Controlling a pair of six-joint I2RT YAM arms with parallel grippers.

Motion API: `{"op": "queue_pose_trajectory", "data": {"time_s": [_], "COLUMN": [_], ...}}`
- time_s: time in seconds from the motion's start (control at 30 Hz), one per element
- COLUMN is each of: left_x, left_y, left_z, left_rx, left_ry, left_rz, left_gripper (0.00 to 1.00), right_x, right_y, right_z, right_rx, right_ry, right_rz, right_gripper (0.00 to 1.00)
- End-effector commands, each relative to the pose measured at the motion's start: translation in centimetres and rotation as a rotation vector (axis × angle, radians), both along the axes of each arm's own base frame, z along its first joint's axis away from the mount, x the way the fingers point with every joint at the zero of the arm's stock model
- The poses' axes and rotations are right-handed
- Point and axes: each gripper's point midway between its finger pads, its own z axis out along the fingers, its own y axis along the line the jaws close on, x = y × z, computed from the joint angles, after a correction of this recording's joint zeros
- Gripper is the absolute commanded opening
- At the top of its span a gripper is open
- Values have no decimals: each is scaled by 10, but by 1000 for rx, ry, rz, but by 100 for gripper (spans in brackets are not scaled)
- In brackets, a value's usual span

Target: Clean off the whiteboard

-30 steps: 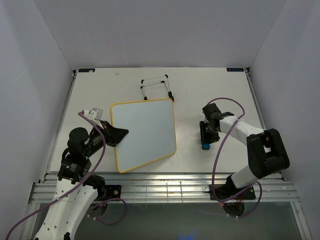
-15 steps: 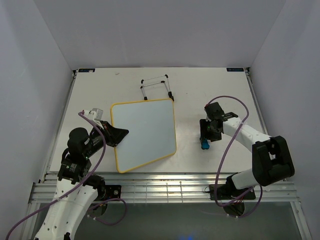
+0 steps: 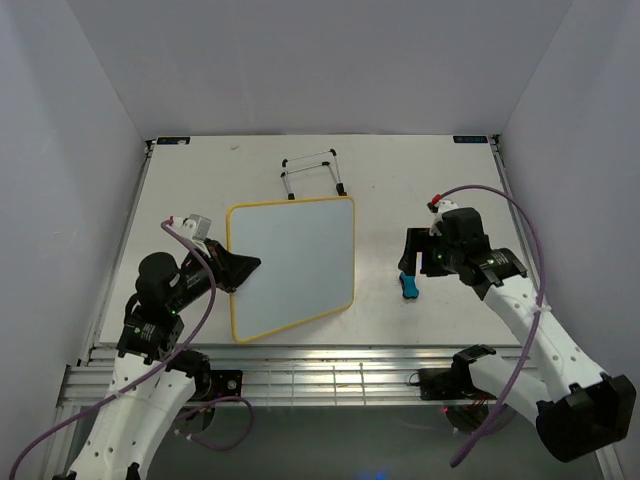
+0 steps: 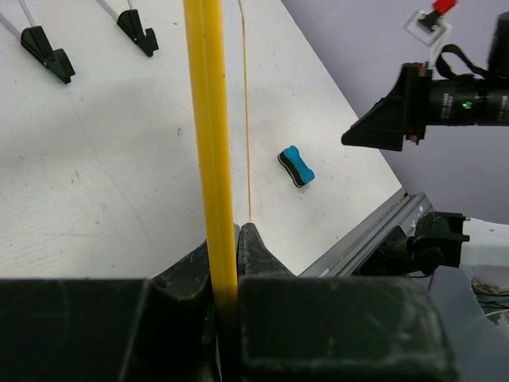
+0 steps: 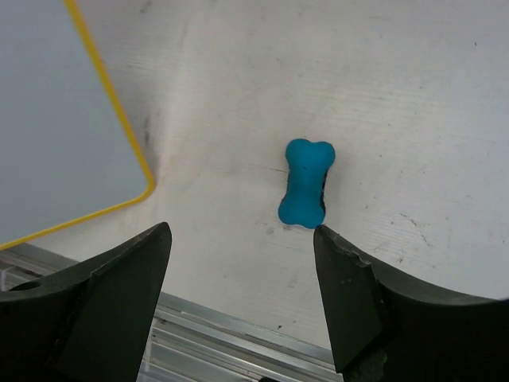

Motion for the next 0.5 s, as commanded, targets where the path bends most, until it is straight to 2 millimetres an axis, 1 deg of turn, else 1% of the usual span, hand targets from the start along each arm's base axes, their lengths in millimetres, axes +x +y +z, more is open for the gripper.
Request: {"op": "queue_pose_trajectory", "data": {"time_s": [0.0,0.03,0.07,0.13,0.17,0.2,0.23,0.3,0.33,0.4,0.43,0.47], "left_x": [9,11,13,18,21,24,26,30,36,40,51,55], "left_y": [-7,-9,-10,-14,-16,-19,-21,-26,-29,-35,-39,-42], "left_z": [16,18,24,27,36,41,51,65,65,81,80,82], "left_rx": [-15,-26,-40,-69,-89,-105,-139,-175,-187,-227,-232,-242], "left_ry": [-55,-47,-41,-6,-27,-26,-38,-45,-25,-27,-13,0], "left_rz": [-31,-35,-33,-39,-45,-57,-61,-76,-83,-113,-119,-127], "left_gripper": [0,0,0,0,0,0,0,0,0,0,0,0], "right_x": [-14,-17,-20,-27,-29,-31,-32,-35,-35,-37,-38,-40], "right_y": [13,18,20,27,30,31,32,32,31,31,30,29], "right_z": [26,33,44,51,54,51,48,39,36,36,34,37], "right_rx": [103,139,169,215,230,236,238,233,232,238,237,243], "right_ry": [-76,-94,-139,-153,-164,-156,-141,-107,-100,-107,-107,-120], "right_rz": [78,100,110,150,168,178,183,178,171,167,164,161], "right_gripper": [79,81,90,90,90,90,90,90,90,90,90,90]}}
